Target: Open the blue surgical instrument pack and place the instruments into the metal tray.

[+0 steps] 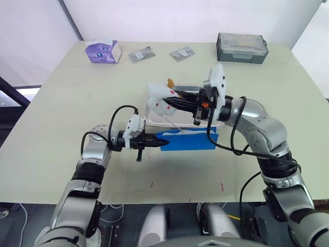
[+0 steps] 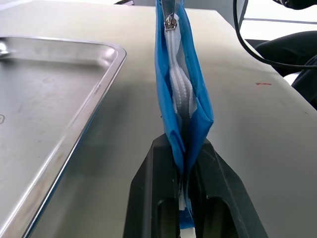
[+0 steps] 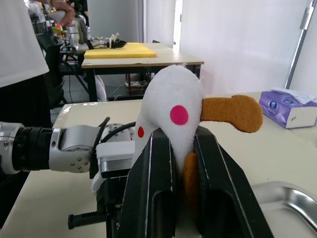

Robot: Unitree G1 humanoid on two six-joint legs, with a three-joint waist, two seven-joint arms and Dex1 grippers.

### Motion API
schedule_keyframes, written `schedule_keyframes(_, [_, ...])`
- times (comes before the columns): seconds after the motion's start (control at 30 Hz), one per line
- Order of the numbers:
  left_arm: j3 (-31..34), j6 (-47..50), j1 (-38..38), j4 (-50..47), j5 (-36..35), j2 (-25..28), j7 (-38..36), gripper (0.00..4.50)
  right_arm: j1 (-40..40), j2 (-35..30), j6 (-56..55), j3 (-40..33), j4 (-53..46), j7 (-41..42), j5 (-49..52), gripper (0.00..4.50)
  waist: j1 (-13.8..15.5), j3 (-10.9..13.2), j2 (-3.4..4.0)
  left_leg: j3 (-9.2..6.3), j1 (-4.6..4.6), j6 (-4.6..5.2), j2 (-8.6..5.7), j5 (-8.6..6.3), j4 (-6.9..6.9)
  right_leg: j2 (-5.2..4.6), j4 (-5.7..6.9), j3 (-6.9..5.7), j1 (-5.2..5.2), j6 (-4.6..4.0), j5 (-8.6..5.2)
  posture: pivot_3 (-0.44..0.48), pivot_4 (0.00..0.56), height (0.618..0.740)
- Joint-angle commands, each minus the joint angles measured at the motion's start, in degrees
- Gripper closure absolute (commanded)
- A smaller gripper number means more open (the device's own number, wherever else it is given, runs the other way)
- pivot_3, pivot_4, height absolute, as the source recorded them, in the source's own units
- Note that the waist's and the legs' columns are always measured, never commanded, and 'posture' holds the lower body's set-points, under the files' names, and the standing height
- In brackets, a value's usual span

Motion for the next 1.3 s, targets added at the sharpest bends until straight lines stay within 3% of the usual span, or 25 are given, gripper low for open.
schedule_keyframes(0.03, [0.6,-1.3,-1.6,1.9,0.6,0.6,-1.6,4.5,3.5,-3.0,-3.1,0.9,-5.2,6.9,0.9,3.55,-0.2,0.0,0.0,0.02,0.01,0.0,0.0,0.0,0.0,0.0,0.01,0.03,0.0,0.0,0.0,0.0,0.15,0.731])
schedule_keyframes(0.13, [0.5,-1.7,-1.9,2.6,0.8,0.6,-1.8,4.5,5.8,-4.0,-3.9,1.5,-5.5,8.0,-0.3,2.42,-0.2,0.0,0.0,0.01,0.07,0.01,0.0,0.0,0.0,0.04,0.11,0.06,0.0,-0.01,0.0,0.0,0.15,0.731])
schedule_keyframes(0.27, [0.3,-2.1,-1.9,3.0,0.9,0.7,-2.3,4.5,7.1,-4.2,-4.1,1.3,-5.8,8.0,-0.8,0.64,-0.2,0.0,0.0,0.01,0.07,0.0,0.01,0.0,0.0,0.05,0.11,0.07,0.0,-0.01,-0.01,0.0,0.15,0.731])
schedule_keyframes(0.3, [0.2,-2.2,-2.1,3.3,1.0,0.7,-2.3,4.5,7.2,-4.3,-4.1,1.2,-5.9,8.2,-1.0,0.02,-0.3,0.0,0.0,0.01,0.07,0.0,0.01,0.0,0.0,0.05,0.11,0.07,0.0,-0.01,-0.01,0.0,0.15,0.731])
schedule_keyframes(0.5, [0.0,-2.7,-2.6,3.9,1.0,0.7,-2.7,4.5,7.5,-5.1,-2.9,-2.6,-6.1,7.2,1.0,0.02,-0.2,0.0,0.0,0.01,0.07,0.0,0.01,0.0,0.0,0.05,0.11,0.07,0.0,-0.01,-0.01,0.0,0.15,0.731])
schedule_keyframes(0.77, [-0.2,-3.0,-1.8,3.1,0.8,0.9,-3.2,4.5,12.6,-12.5,-1.4,-10.8,-1.2,9.7,3.8,0.02,-0.1,0.0,-0.01,0.02,0.06,0.0,0.0,0.0,0.0,0.04,0.06,0.07,0.02,-0.01,-0.01,0.0,0.15,0.731])
schedule_keyframes(1.03, [-1.9,-3.8,-1.4,1.7,0.1,1.4,-3.2,4.5,17.3,-13.7,-9.6,-9.2,7.4,13.0,-2.5,0.02,-0.1,0.0,-0.01,0.05,0.08,0.0,0.0,0.0,0.0,0.06,0.06,0.11,0.03,-0.01,0.0,0.0,0.15,0.731])
schedule_keyframes(1.3, [-3.1,-4.3,-1.6,1.3,-0.9,2.0,-3.2,4.5,18.3,-10.6,-16.5,-4.8,13.6,14.8,-7.7,0.02,-0.1,0.0,0.0,0.08,0.1,0.0,0.01,0.0,0.0,0.07,0.08,0.14,0.02,-0.01,0.0,0.0,0.15,0.731])
